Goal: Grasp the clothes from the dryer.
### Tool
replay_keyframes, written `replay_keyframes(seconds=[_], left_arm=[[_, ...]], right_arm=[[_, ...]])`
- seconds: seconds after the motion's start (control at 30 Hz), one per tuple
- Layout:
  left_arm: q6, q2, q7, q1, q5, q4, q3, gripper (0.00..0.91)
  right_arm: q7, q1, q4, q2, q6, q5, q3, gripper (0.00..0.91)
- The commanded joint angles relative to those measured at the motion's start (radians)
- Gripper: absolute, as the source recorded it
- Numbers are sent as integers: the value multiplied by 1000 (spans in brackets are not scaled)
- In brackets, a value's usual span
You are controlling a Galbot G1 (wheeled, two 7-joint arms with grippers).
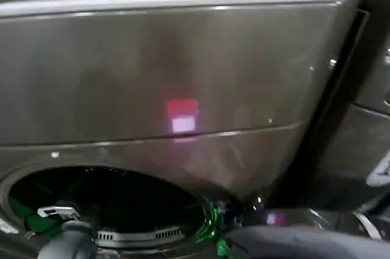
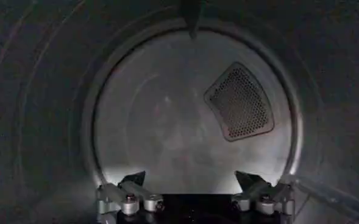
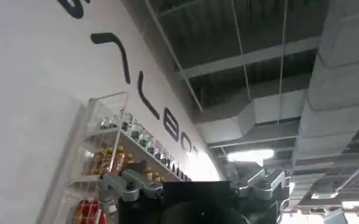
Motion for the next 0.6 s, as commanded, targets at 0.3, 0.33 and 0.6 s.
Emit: replay_keyframes(seconds=[0.3, 0.33, 0.6], left_arm=[[-67, -35, 69, -435, 14, 617, 64, 907], [-66, -39, 83, -457, 17, 644, 69, 907], [-89, -31, 393, -607, 156, 941, 112, 907]], right_arm=[[-14, -10, -12, 6, 7, 4, 25, 907], [-15, -10, -12, 6, 7, 4, 25, 907], [-24, -10, -19, 4, 12, 3, 28, 907]])
